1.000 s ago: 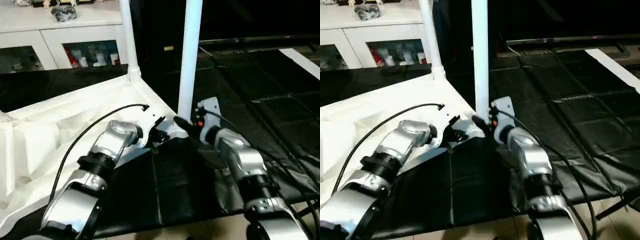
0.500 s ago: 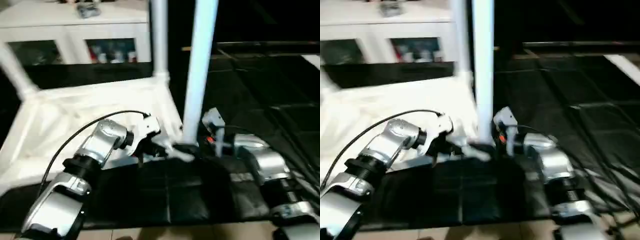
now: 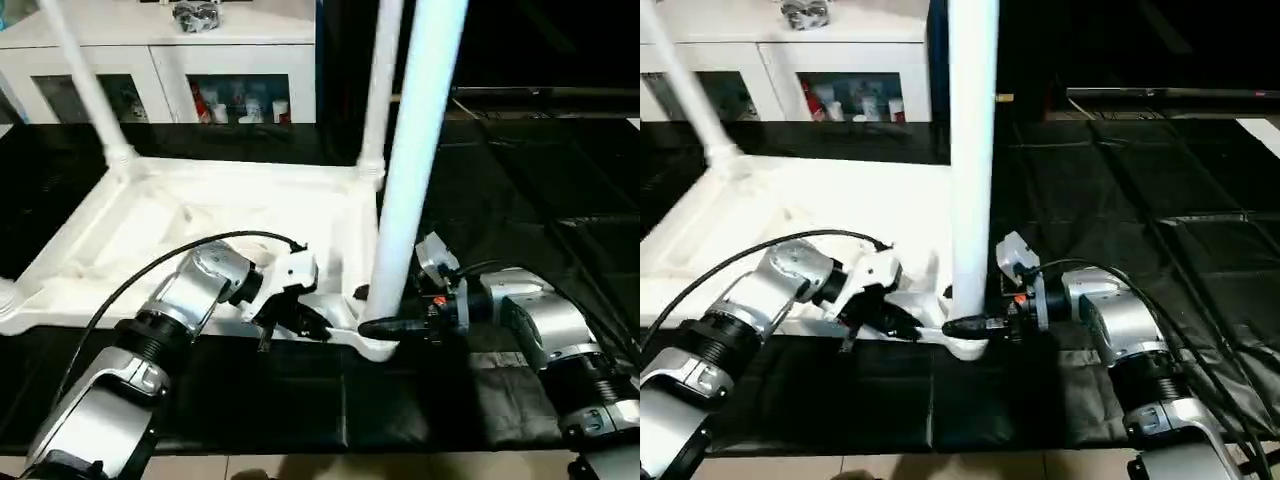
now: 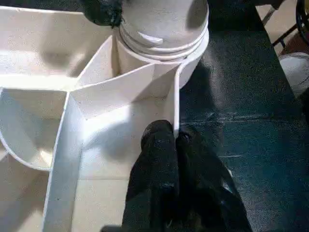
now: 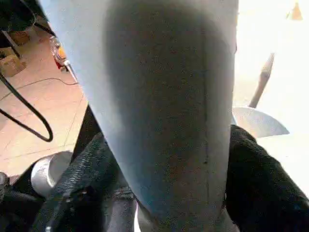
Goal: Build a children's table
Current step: Rotate leg to tighten
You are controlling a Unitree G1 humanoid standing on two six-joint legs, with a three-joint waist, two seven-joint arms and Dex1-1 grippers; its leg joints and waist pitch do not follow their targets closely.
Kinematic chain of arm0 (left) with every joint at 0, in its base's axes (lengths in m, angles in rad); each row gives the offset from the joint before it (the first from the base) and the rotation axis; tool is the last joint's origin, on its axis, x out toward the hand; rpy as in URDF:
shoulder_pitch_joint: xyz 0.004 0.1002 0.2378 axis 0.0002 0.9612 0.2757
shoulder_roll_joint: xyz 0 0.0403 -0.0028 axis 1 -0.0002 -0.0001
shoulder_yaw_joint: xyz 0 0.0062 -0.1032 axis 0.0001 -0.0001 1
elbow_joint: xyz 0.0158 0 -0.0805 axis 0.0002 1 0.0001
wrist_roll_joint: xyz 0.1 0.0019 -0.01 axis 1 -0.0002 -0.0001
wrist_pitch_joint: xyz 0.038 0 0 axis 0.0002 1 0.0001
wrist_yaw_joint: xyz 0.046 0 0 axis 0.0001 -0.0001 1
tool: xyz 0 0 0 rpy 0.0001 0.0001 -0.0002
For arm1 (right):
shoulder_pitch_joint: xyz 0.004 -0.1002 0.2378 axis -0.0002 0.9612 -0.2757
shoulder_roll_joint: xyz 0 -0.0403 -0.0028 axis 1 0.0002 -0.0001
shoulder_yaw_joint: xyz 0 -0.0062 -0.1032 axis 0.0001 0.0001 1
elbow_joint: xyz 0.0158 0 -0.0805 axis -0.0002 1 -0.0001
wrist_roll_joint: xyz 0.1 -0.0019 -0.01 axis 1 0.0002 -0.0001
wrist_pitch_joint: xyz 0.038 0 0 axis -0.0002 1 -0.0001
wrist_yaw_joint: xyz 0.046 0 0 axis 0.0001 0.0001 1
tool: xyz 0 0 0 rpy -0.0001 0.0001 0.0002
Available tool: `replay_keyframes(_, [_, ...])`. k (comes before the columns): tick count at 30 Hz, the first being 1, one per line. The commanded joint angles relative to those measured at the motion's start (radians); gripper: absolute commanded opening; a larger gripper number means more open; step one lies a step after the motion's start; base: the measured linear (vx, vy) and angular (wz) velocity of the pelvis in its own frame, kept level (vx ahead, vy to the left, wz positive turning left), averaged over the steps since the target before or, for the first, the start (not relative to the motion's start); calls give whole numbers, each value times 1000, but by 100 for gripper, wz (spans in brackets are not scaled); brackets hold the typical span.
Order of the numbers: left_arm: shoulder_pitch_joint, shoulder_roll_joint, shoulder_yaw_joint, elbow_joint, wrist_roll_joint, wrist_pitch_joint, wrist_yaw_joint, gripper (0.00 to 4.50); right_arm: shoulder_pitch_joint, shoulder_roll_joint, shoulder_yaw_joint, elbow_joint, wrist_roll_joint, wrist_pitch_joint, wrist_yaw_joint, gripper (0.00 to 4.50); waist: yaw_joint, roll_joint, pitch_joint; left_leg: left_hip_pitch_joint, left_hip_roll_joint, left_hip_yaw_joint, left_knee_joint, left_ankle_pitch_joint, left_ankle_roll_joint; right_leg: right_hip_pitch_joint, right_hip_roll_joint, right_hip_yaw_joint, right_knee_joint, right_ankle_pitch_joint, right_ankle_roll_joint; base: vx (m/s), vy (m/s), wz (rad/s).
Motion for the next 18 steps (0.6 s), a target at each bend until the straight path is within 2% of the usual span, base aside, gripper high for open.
replay_keyframes(1, [-2,-2,-12,-33,-15,-21,-40,0,-19,-11,18,2,6,3,33,272,-4,-20,-76,5,29,-3,-65,-122,80,59,-62,51,-54,-285,-197,0,0,0])
replay_keyframes(6, [-2,2,-11,-27,-14,-26,-40,0,-19,-21,21,4,7,1,55,228,-3,-20,-77,6,29,-2,-64,-115,82,57,-61,51,-53,-276,-199,0,0,0])
replay_keyframes(15, [-7,-7,0,-10,-14,-16,-11,0,-7,-20,33,-9,9,5,61,212,-3,-17,-77,6,29,-3,-64,-120,79,58,-60,50,-53,-283,-197,0,0,0])
replay_keyframes(18, [-12,-31,25,-2,-24,26,50,0,11,1,31,-25,14,19,21,212,-1,-18,-77,8,29,-2,-64,-121,78,57,-60,51,-55,-278,-200,0,0,0])
